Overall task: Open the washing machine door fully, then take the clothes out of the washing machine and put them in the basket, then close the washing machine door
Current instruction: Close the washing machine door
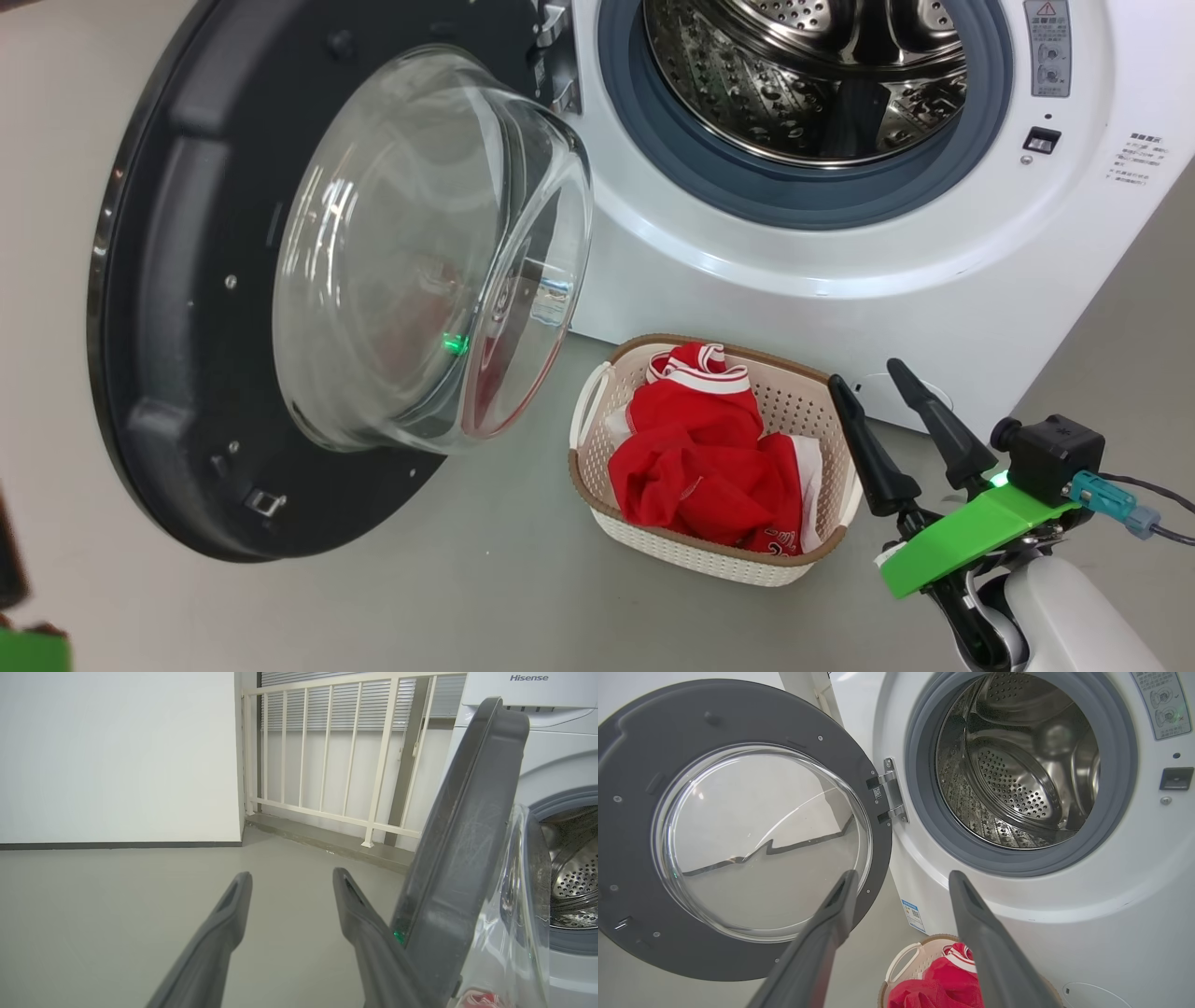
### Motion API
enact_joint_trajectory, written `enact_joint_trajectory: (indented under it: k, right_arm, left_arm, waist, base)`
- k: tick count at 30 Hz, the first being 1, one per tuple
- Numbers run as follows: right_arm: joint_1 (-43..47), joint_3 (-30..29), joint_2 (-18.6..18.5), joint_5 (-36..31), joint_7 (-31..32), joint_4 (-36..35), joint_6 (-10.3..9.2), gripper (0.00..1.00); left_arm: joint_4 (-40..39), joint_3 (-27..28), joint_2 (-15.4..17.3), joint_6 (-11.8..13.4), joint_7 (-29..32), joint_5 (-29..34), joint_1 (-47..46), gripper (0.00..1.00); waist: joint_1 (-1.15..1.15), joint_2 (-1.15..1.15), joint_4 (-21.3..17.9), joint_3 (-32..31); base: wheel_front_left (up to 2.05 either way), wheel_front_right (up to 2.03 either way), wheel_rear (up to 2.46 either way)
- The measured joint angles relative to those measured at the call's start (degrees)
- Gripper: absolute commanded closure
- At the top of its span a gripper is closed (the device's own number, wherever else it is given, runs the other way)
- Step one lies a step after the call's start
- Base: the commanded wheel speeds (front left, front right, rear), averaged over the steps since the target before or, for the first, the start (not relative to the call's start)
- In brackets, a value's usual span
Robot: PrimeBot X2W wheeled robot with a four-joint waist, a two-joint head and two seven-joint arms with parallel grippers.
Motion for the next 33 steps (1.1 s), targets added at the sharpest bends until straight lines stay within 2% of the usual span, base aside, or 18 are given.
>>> enact_joint_trajectory:
  k: [1,2,4,9,16,24,28,33]
  right_arm:
    - [0.00,0.08,0.02,0.00,0.00,0.03,0.00,0.00]
    - [0.00,0.16,0.03,0.01,0.00,0.08,0.00,0.00]
    - [0.02,0.27,0.05,0.01,0.00,0.16,0.00,0.00]
    - [0.93,0.31,0.15,0.01,0.00,0.22,0.00,0.00]
    - [1.12,0.41,0.21,0.01,0.00,0.29,0.00,0.00]
    - [1.08,-0.16,0.59,0.01,0.00,0.04,0.00,0.00]
    - [1.06,-0.80,0.59,0.01,0.00,-0.03,0.00,0.00]
    - [1.06,-1.07,0.99,0.01,0.00,-0.02,0.00,0.00]
  left_arm:
    - [-0.11,0.40,0.56,-0.03,0.43,-0.15,-0.53,0.44]
    - [-0.25,0.79,1.08,-0.09,0.83,-0.53,-1.08,0.58]
    - [-0.53,2.09,1.51,-0.58,1.99,-2.96,-2.64,1.00]
    - [0.81,4.20,3.10,-2.16,8.28,-11.29,-9.42,1.00]
    - [8.06,6.37,6.36,-2.07,17.10,-19.65,-19.73,1.00]
    - [18.06,9.21,6.43,1.62,29.47,-31.85,-28.84,1.00]
    - [20.12,9.40,6.20,2.98,34.37,-35.51,-30.93,1.00]
    - [21.18,9.26,5.14,4.01,37.62,-38.28,-33.07,1.00]
  waist:
    - [0.00,0.00,-0.04,-0.02]
    - [0.00,0.00,-0.09,-0.05]
    - [0.00,0.00,-0.18,-0.14]
    - [0.00,0.00,-0.15,-0.42]
    - [0.00,0.00,-0.58,-0.06]
    - [0.00,0.00,-2.00,1.30]
    - [0.00,0.00,-2.65,2.04]
    - [0.00,0.00,-2.80,2.41]
  base:
    - [0.00,0.00,0.00]
    - [0.00,0.00,0.00]
    - [0.00,0.00,0.00]
    - [0.00,0.00,0.00]
    - [0.00,0.00,0.00]
    - [0.00,0.00,0.00]
    - [0.00,0.00,0.00]
    - [0.00,0.00,0.00]
